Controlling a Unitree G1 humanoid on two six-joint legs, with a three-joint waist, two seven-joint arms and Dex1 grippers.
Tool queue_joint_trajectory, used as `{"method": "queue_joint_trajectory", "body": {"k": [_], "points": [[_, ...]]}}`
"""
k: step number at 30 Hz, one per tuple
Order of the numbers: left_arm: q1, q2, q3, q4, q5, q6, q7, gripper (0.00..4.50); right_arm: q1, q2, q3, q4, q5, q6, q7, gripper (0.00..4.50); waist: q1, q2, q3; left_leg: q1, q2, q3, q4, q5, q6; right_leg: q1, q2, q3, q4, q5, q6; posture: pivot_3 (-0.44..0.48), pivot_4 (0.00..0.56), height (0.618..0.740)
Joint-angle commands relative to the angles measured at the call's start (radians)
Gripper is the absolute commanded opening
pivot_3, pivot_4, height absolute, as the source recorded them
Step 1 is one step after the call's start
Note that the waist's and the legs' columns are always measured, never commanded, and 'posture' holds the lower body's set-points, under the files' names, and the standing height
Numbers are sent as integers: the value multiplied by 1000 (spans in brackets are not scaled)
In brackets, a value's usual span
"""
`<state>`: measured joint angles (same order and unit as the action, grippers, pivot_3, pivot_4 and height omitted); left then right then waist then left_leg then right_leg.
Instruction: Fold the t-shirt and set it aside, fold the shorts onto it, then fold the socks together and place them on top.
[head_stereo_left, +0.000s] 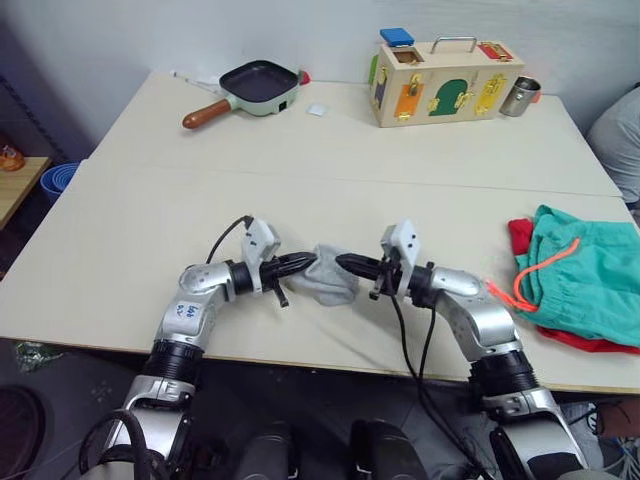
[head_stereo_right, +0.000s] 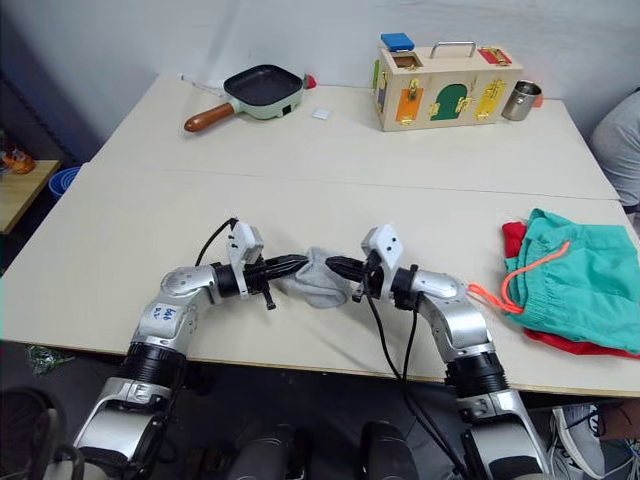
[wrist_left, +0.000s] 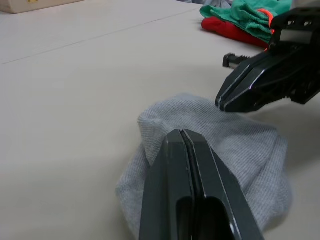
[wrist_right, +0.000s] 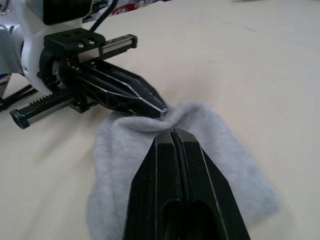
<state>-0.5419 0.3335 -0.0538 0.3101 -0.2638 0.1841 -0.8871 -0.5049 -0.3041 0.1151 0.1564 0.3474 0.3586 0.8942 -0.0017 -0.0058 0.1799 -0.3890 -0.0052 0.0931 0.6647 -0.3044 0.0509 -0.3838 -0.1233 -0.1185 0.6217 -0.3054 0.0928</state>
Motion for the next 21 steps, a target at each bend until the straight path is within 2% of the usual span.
{"method": "queue_joint_trajectory", "body": {"k": [1,2,6,10,13,14,19,21], "points": [[5,13,-20,-34,27,-44,-11,0,-42,0,-85,-66,146,212,-30,376,-1,0,0,0,0,0,0,0,0,0,0,0,0,0,0,0,150,740],[9,15,-20,-35,28,-47,-12,0,-53,-8,-110,-85,199,291,-30,568,-2,0,0,-1,0,0,0,0,0,-1,0,0,0,0,0,0,150,740],[23,10,23,-90,-60,-11,-59,0,-100,-95,-191,-104,363,629,-41,1947,-2,0,0,-3,0,0,0,0,0,-4,-1,0,1,0,0,0,150,740],[24,20,15,-83,-46,-27,-70,0,-153,-201,-125,-29,353,870,-55,3316,-3,0,0,-3,0,-1,0,0,1,-4,-2,0,0,0,0,0,150,740],[10,15,3,-36,-6,-58,-41,0,-202,-170,-122,55,336,960,-115,4354,-6,0,0,-4,0,0,0,0,1,-5,-2,0,-1,0,0,0,150,740],[3,16,-7,-19,18,-65,-25,0,-216,-148,-132,80,336,972,-132,4491,-11,1,0,-4,0,1,-1,0,1,-6,-2,0,0,0,-1,0,150,740],[-2,14,-34,25,60,-81,-13,0,-289,-52,-168,227,302,1026,-228,4491,-30,0,0,-3,0,2,-1,0,1,-6,-2,0,4,0,-1,0,150,740],[4,18,-36,28,66,-80,-10,0,-322,-12,-174,258,317,1057,-222,4491,-31,0,0,-2,0,3,-1,0,1,-6,-2,0,4,0,-1,0,150,740]]}}
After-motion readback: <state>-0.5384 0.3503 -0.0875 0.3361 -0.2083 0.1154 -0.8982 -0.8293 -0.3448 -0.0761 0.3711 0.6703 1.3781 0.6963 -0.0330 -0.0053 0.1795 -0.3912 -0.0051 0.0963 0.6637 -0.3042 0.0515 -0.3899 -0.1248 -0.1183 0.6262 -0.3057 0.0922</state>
